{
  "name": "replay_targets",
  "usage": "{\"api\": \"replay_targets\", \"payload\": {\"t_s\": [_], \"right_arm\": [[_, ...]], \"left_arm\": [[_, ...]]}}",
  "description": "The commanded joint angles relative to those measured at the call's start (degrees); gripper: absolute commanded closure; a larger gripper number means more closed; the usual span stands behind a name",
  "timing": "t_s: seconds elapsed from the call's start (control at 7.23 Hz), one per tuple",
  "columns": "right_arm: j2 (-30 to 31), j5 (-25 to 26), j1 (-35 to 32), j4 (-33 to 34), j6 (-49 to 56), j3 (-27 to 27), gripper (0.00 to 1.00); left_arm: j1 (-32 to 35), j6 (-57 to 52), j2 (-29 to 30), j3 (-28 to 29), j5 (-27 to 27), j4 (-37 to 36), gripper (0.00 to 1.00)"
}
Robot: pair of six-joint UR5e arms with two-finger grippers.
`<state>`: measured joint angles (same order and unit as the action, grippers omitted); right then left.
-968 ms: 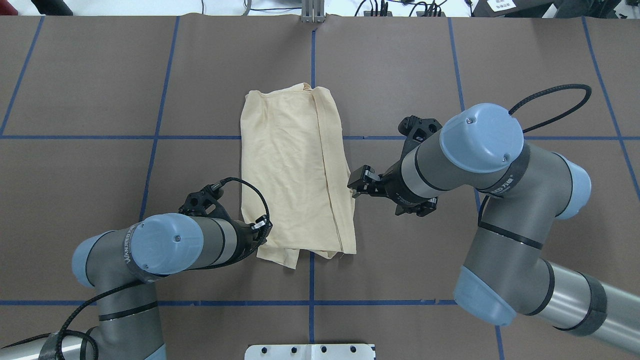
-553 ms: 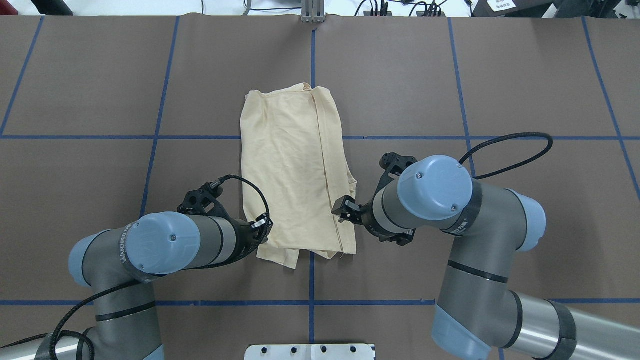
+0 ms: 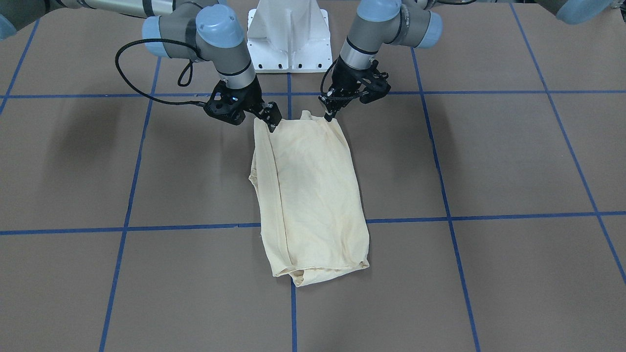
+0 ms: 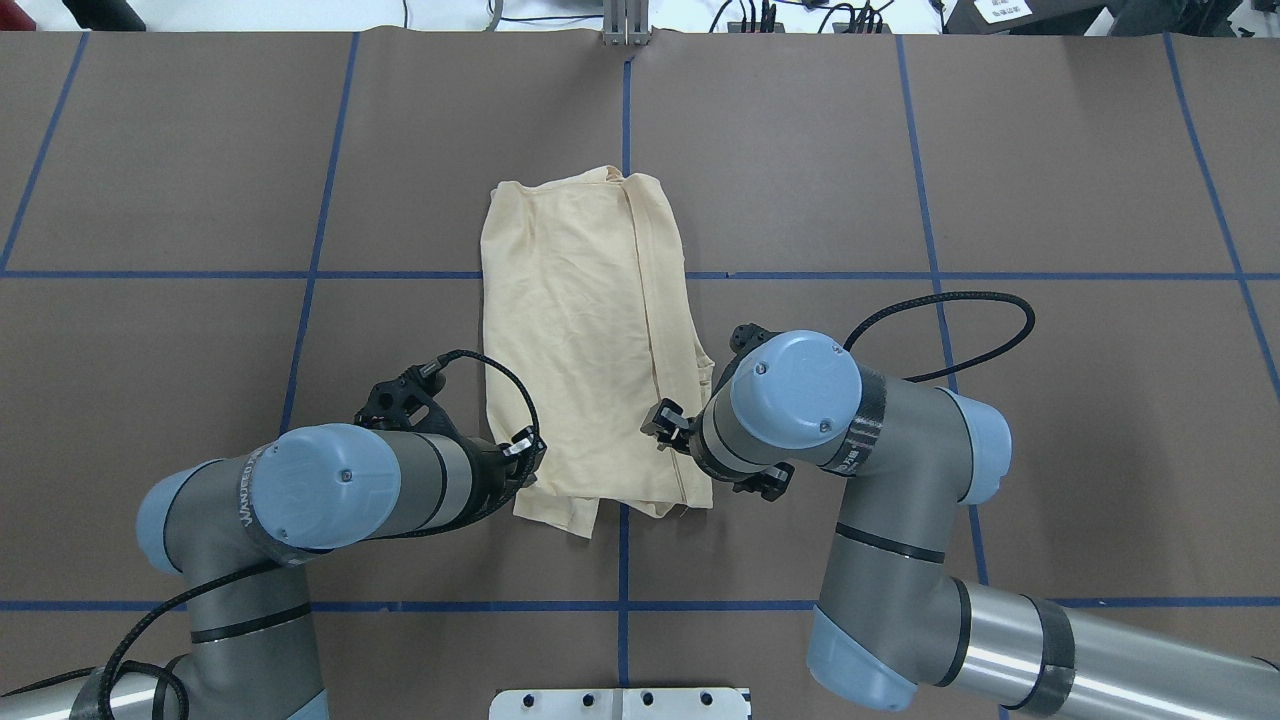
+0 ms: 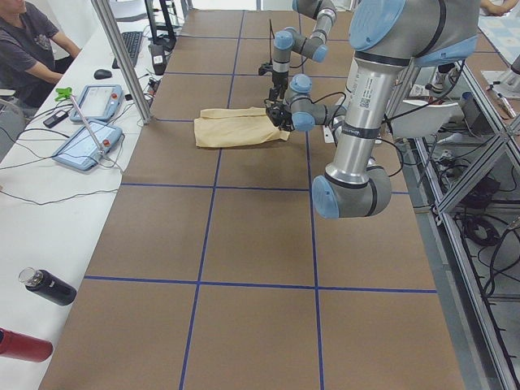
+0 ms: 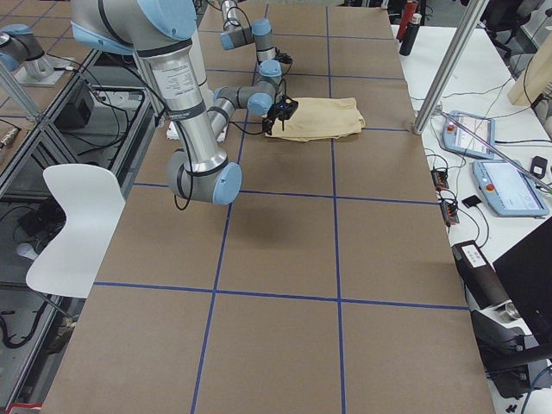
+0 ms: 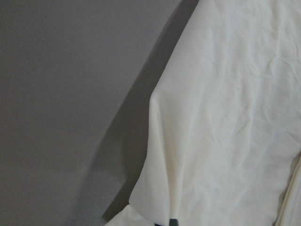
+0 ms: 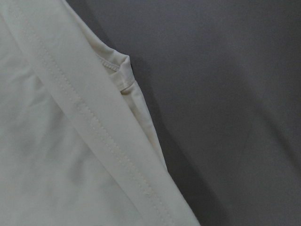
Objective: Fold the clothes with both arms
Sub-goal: 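Move the right gripper to the strip's near end beside the left gripper, then grasp the strip's near end with both grippers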
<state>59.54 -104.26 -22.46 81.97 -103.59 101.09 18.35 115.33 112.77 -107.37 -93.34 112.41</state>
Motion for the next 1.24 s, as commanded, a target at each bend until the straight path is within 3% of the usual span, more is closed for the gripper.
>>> {"api": "replay_targets", "payload": {"t_s": [0.0,1.11], "right_arm": [[-1.61,0.11,0.31,-0.41,0.23,-3.42,0.0],[-3.2,0.11,1.72,-0.41,0.23,-6.43,0.0]], "left_arm": [[-0.07,0.16,0.0,-0.03,0.0,0.0,1.0],[0.02,0.25,-0.35,-0.03,0.0,0.09,1.0]]}}
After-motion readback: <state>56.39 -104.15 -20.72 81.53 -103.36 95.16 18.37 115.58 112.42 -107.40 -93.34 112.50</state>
